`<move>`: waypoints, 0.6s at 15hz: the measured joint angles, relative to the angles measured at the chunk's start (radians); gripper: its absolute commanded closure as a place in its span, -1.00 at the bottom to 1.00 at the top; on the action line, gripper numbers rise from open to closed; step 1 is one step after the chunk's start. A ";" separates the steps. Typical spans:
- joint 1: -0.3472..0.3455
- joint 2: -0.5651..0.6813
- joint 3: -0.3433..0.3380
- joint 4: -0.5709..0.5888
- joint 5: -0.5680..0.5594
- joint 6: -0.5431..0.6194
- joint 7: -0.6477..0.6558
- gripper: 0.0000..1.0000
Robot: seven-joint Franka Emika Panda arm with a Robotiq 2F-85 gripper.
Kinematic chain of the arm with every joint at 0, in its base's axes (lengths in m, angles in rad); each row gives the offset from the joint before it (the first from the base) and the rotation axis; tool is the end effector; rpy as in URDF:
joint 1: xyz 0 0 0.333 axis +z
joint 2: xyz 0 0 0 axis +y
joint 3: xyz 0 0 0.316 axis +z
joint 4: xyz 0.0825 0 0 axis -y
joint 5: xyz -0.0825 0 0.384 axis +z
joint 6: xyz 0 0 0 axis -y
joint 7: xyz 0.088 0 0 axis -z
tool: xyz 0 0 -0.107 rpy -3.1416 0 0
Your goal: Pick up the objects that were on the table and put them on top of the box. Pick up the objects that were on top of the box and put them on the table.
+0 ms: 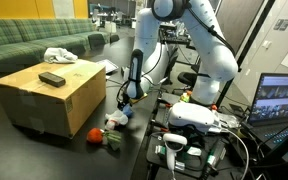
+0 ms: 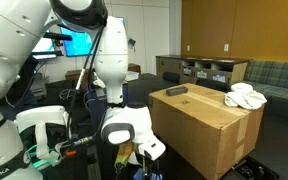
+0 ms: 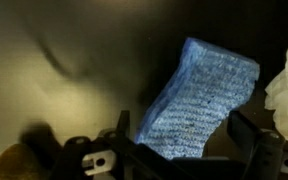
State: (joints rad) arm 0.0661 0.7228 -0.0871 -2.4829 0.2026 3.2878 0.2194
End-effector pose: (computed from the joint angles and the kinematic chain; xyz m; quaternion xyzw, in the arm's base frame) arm 0.4236 -0.0378 0.0301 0.9765 -0.2071 0.0487 0.0340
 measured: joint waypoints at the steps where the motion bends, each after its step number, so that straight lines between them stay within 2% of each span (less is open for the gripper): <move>1: 0.001 0.006 -0.002 0.004 0.000 0.000 0.003 -1.00; 5: 0.001 0.030 -0.005 0.018 0.001 0.000 0.011 -1.00; 6: 0.001 0.033 -0.005 0.021 0.001 0.000 0.013 -0.69; 9: 0.001 0.038 -0.005 0.026 0.001 0.000 0.014 -0.17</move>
State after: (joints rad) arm 0.0672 0.7610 -0.0917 -2.4572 0.2033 3.2875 0.2334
